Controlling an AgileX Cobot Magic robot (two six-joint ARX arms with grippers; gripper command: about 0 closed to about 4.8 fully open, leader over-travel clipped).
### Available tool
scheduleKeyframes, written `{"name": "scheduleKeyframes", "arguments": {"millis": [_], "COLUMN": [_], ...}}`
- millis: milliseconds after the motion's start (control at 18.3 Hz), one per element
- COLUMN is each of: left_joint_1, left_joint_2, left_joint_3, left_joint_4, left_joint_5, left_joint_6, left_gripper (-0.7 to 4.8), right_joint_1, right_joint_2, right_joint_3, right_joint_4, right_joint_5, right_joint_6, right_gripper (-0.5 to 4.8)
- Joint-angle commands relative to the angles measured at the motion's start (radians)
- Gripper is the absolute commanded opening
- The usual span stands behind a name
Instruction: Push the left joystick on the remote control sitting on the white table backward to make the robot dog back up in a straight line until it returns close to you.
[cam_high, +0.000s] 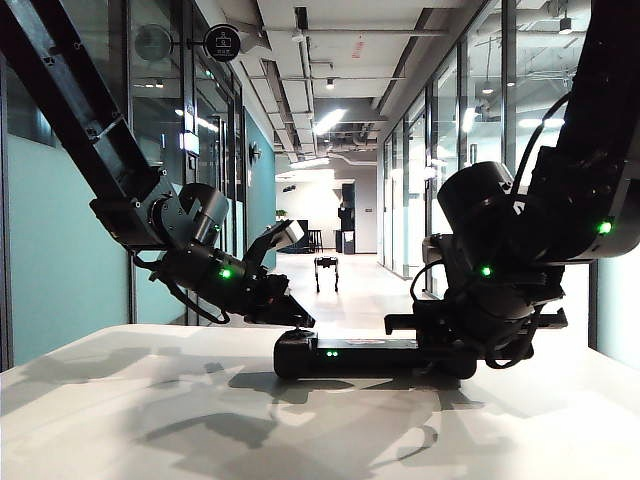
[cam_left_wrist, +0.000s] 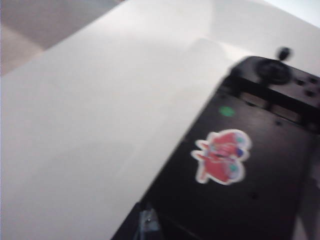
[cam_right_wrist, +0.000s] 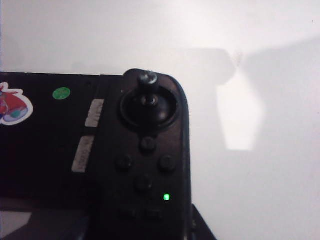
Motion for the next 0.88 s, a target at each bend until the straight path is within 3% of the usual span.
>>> {"name": "scheduleKeyframes", "arguments": {"millis": [55,876], "left_joint_1": [0.021,0.025], "left_joint_2": [-0.003,0.016], "left_joint_3": [0.003,0.046], "left_joint_4": [0.004,0.014], "left_joint_5": [0.055,0.048], "left_joint_6": [0.020,0.020], "left_gripper": [-0.06,-0.05], "right_joint_1": [0.000,0.000], "right_joint_2": [-0.005,-0.005], "right_joint_3": [0.004,0.005], "right_joint_4": [0.027,0.028], "right_joint_5": [0.006,0.024], "right_joint_6": [0.008,0.008], "right_gripper": [1.71,1.70]}}
